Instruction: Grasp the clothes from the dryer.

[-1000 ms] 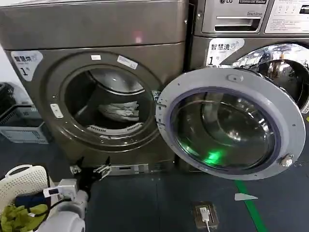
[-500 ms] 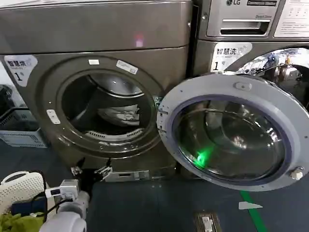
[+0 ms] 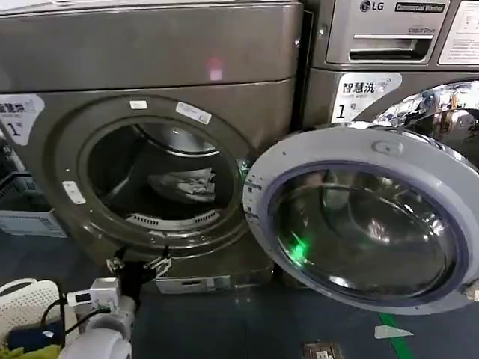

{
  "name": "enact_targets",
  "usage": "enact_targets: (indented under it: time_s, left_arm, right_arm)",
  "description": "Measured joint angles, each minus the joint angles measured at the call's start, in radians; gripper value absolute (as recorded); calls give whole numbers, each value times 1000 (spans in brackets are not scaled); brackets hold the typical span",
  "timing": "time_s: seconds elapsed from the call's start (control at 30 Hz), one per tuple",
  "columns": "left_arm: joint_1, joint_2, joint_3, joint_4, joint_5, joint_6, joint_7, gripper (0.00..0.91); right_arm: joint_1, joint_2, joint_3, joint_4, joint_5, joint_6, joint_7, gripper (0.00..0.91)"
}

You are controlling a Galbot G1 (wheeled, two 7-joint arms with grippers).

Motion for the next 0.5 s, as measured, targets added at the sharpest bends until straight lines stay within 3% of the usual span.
enact_targets:
  time_s: [0.5]
  left_arm:
    - [3, -1, -8, -2, -1, 0, 0, 907]
  right_arm:
    - [8, 5, -17, 4, -2, 1, 0, 907]
